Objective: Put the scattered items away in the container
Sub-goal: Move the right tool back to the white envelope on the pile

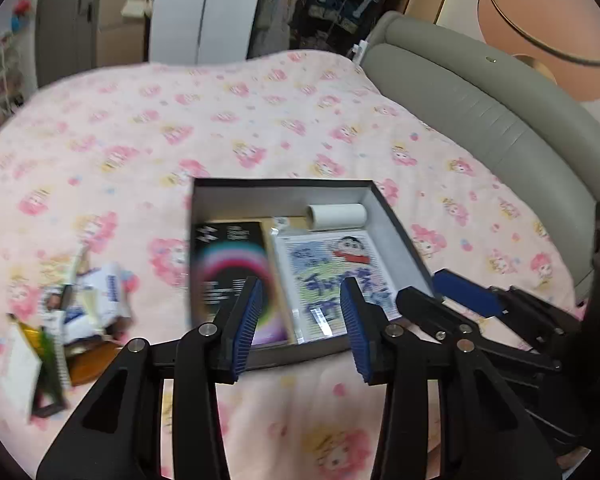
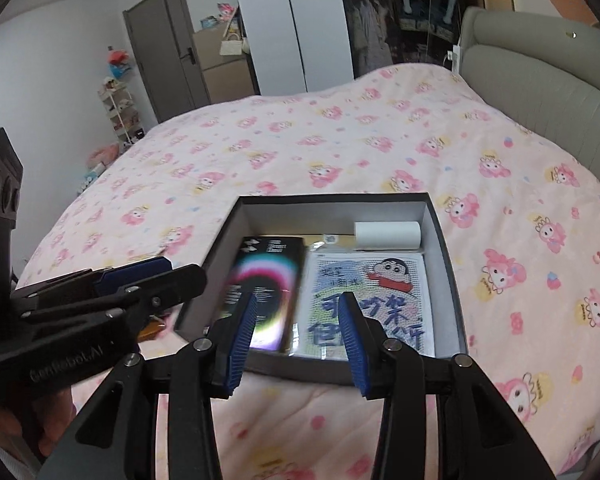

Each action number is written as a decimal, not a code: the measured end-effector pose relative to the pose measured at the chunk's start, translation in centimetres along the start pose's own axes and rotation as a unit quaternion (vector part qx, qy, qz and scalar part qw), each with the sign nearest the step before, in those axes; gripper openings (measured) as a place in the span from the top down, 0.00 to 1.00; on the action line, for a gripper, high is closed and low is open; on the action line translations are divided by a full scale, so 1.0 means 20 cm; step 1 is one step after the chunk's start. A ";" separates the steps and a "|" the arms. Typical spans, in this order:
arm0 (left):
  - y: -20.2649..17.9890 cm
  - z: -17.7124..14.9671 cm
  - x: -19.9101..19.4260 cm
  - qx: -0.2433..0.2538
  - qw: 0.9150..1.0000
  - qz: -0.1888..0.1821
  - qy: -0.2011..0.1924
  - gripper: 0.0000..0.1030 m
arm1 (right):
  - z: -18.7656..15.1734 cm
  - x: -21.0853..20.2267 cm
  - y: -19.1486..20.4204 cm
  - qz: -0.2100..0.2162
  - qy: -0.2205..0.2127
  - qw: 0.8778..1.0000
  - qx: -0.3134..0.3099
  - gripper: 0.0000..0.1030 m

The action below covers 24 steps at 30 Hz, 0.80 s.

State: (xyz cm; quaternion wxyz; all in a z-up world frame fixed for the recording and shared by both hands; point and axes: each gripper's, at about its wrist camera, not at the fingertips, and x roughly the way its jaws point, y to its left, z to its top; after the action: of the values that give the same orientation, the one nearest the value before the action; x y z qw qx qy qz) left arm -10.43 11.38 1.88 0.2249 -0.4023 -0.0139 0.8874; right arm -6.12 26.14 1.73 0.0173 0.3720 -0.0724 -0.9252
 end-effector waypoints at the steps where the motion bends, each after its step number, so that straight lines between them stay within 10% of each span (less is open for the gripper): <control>1: 0.00 -0.02 -0.04 0.009 1.000 0.009 -0.005 0.60 | -0.01 -0.02 0.02 0.001 -0.003 1.000 -0.003 0.63; 24: 0.31 -0.46 -0.38 -0.024 0.997 0.067 0.007 0.61 | -0.33 -0.14 0.52 0.076 -0.005 0.994 -0.072 0.63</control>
State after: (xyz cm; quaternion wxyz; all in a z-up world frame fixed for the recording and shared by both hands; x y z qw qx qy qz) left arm -1.84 1.23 -0.21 0.1548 -0.4137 -0.0067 0.8971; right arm 0.23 15.31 0.37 0.1142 0.3586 -0.0342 -0.9258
